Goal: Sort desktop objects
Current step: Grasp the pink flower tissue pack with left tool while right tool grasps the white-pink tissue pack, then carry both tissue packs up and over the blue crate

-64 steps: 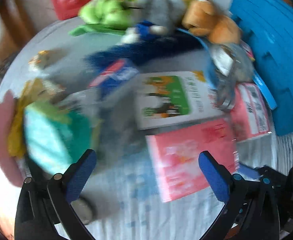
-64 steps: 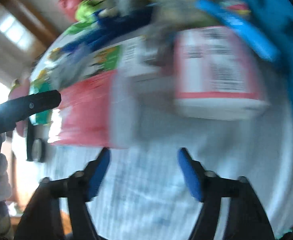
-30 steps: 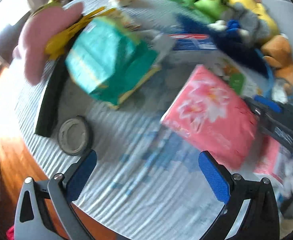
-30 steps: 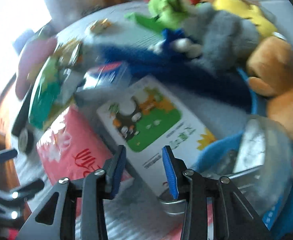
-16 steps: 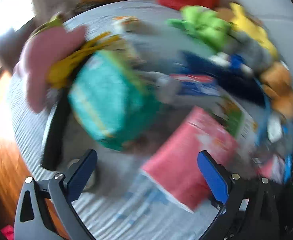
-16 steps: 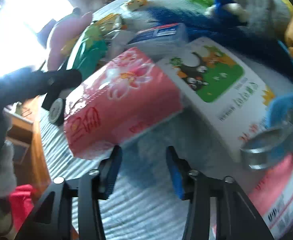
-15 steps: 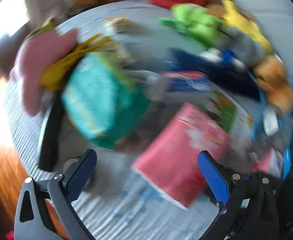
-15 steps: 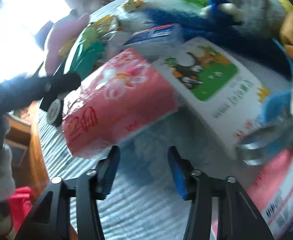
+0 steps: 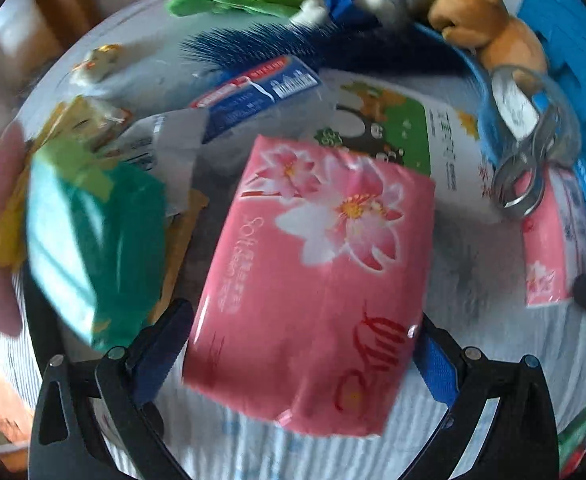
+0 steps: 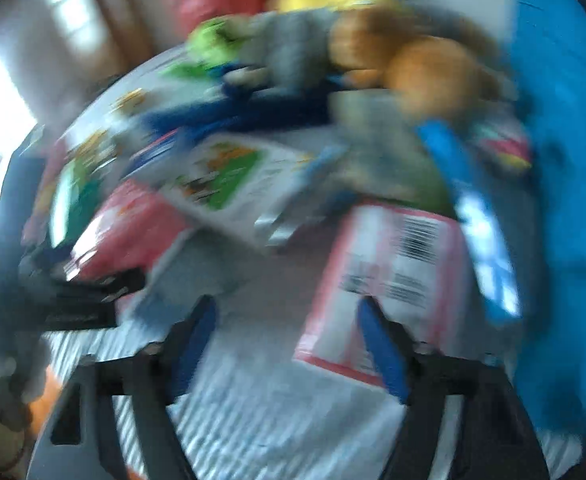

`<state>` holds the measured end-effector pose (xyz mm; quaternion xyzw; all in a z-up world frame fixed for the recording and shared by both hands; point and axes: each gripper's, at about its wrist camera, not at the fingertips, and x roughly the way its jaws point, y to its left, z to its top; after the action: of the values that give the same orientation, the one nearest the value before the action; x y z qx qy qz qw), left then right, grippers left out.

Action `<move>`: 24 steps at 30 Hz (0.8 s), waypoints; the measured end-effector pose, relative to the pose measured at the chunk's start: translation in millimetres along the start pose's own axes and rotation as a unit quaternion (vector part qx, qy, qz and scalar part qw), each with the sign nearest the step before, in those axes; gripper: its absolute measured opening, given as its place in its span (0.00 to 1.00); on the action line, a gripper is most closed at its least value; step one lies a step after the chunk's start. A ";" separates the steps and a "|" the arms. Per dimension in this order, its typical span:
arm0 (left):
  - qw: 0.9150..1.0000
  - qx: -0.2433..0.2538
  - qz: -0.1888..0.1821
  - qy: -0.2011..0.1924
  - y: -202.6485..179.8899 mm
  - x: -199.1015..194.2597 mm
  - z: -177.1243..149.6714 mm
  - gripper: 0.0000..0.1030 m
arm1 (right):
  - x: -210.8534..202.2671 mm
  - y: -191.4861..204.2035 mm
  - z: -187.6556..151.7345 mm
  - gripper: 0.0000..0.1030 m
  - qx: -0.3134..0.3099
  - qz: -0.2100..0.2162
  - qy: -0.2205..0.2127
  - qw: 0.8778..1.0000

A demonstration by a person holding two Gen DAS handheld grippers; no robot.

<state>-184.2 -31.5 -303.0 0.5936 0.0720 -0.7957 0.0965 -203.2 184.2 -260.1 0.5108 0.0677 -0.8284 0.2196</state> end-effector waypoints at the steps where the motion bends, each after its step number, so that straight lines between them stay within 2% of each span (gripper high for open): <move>1: 1.000 0.003 -0.002 0.003 0.9 2.5 0.4 1.00 | 0.2 -4.4 0.2 0.94 0.014 -0.020 -0.004 1.000; 2: 1.000 0.005 -0.005 0.006 2.1 5.3 1.0 1.00 | 0.1 -9.7 0.9 0.94 0.023 -0.041 -0.007 0.999; 4: 1.000 0.007 -0.013 0.012 4.0 9.6 2.3 0.94 | 5.2 -20.8 5.6 0.95 0.041 -0.052 -0.002 0.998; 5: 1.000 0.006 -0.021 0.014 4.4 10.4 3.3 0.88 | 8.5 -26.4 8.4 0.95 0.051 -0.053 0.002 0.997; 9: 1.000 0.014 -0.019 0.008 -0.4 9.9 8.6 0.86 | 25.2 -41.4 16.6 0.98 0.073 -0.077 0.023 0.994; 14: 1.000 0.022 -0.010 0.007 -6.5 9.1 13.2 0.86 | 50.5 -53.3 19.7 0.99 0.092 -0.087 0.047 0.991; 17: 1.000 0.021 -0.009 0.002 -7.7 5.2 12.2 0.84 | 61.3 -54.7 15.3 0.89 0.084 -0.087 0.061 0.991; 24: 0.999 0.022 -0.022 -0.030 -6.1 -30.7 3.6 0.83 | 33.3 -45.8 -2.0 0.87 0.086 -0.062 0.049 0.993</move>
<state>-180.5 -24.3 -272.5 0.5695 0.0648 -0.8166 0.0683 -234.1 216.0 -295.4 0.5623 0.0383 -0.8173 0.1199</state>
